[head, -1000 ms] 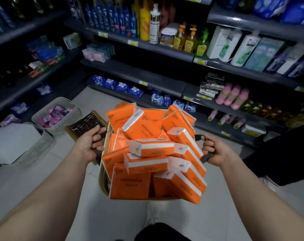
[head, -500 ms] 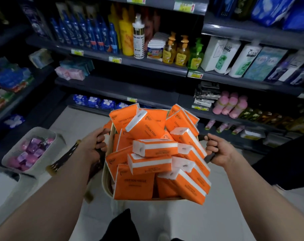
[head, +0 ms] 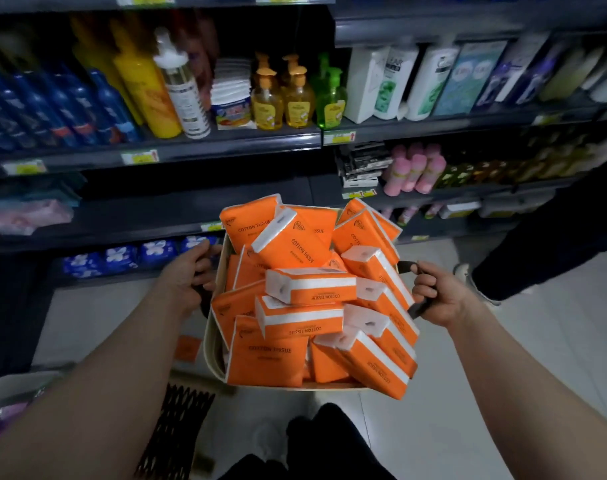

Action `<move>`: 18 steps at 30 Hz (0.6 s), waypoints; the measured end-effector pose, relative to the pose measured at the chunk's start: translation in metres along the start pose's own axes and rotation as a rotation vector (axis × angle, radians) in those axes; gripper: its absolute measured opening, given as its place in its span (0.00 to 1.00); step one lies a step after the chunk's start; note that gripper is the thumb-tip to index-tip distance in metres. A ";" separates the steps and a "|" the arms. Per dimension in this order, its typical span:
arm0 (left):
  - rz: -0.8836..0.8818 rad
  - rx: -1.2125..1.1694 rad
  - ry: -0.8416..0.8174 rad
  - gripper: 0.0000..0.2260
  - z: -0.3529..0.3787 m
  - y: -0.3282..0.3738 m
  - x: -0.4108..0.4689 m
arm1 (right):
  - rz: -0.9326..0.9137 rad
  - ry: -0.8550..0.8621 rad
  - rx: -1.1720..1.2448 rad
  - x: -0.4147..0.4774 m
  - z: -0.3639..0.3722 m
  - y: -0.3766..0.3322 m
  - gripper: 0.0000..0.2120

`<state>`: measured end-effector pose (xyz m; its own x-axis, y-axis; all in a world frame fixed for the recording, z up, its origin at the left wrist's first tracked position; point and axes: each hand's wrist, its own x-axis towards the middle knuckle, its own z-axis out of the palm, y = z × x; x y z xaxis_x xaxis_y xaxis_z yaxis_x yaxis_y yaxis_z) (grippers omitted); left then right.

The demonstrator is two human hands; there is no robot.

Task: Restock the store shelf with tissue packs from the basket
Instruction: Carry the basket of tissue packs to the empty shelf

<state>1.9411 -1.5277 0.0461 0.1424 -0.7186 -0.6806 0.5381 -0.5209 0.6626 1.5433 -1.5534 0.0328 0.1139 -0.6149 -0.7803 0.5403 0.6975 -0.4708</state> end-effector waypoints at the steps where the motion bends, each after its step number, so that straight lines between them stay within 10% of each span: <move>1: -0.011 0.006 -0.001 0.13 0.006 0.004 0.008 | -0.002 0.012 0.013 0.004 0.000 -0.001 0.14; 18: -0.127 0.190 -0.064 0.13 0.120 0.022 0.148 | -0.043 0.176 0.222 0.066 -0.031 -0.065 0.15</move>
<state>1.8745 -1.7008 -0.0028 0.0271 -0.6665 -0.7450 0.3819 -0.6819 0.6239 1.4896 -1.6283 -0.0008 -0.0491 -0.5556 -0.8300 0.7128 0.5626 -0.4188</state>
